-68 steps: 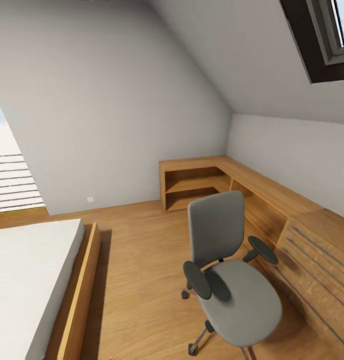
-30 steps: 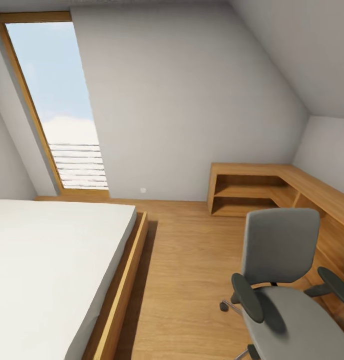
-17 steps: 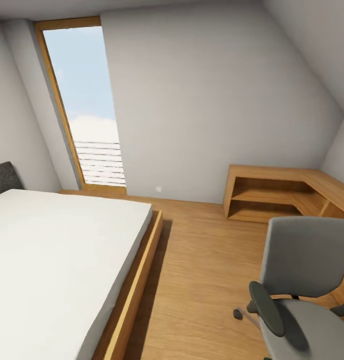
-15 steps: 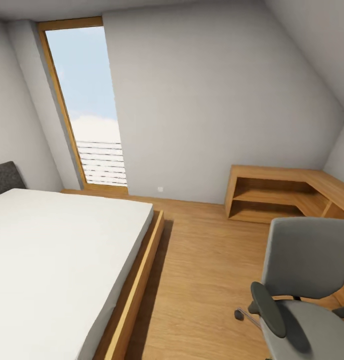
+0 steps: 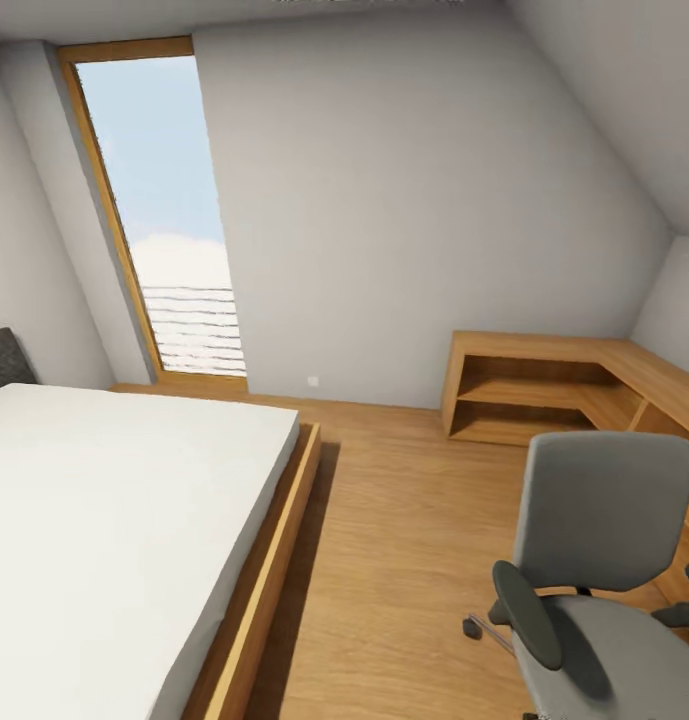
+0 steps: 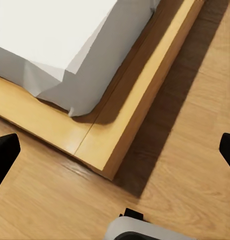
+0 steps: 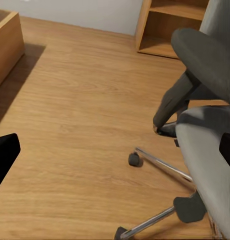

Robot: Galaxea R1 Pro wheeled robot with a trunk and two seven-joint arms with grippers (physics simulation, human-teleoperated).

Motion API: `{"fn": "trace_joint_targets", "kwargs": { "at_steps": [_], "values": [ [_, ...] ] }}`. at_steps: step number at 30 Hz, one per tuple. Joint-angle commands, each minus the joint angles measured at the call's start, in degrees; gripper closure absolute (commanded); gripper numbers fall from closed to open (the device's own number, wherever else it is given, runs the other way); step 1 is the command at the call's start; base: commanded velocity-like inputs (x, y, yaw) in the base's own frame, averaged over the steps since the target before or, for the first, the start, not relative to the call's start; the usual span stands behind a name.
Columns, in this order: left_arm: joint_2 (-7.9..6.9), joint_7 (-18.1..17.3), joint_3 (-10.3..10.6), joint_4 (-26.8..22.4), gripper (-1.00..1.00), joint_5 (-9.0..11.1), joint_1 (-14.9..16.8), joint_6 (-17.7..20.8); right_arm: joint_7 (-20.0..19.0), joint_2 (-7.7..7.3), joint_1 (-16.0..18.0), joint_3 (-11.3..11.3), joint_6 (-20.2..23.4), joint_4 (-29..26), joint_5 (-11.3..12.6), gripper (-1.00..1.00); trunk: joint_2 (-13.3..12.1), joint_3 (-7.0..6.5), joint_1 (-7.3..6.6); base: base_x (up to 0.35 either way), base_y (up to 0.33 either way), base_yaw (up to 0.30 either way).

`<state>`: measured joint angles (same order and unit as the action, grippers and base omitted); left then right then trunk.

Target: In the bedroom, organize the workspace by keeping the computer under the desk, ensuring the monitor is on the desk, placing the keyboard on the desk next to the monitor, placing the mouse on the desk next to the keyboard, moving the folder from the swivel chair onto the desk next to the mouse, stacking the notebook on top of the folder with the pen on top of the notebook, and positioning the swivel chair next to the desk.

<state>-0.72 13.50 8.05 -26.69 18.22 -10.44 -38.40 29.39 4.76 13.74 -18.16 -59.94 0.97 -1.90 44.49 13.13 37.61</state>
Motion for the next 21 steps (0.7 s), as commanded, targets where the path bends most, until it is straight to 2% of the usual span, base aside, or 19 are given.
{"fn": "trace_joint_targets", "kwargs": {
  "at_steps": [1, 16, 21],
  "values": [
    [-0.07, 0.47, 0.48, -0.12, -1.0, 0.25, -0.02, -0.08, 0.59, 0.0, 0.08, -0.38, -0.06, 0.1, -0.21, -1.0, 0.06, 0.01, 0.01, 0.0, 0.0, -0.205],
    [-0.07, 0.47, 0.48, -0.12, -1.0, 0.28, -0.02, -0.02, 0.58, -0.1, 0.07, -0.39, -0.06, 0.09, -0.21, -1.0, 0.06, -0.8, 0.01, 0.0, 0.0, -0.219],
    [-0.07, 0.47, 0.48, -0.1, -1.0, 0.29, -0.02, -0.02, 0.58, -0.1, 0.07, -0.39, -0.06, 0.08, -0.21, -1.0, 0.06, -0.91, 0.01, 0.0, 0.0, -0.112]
  ]
}}
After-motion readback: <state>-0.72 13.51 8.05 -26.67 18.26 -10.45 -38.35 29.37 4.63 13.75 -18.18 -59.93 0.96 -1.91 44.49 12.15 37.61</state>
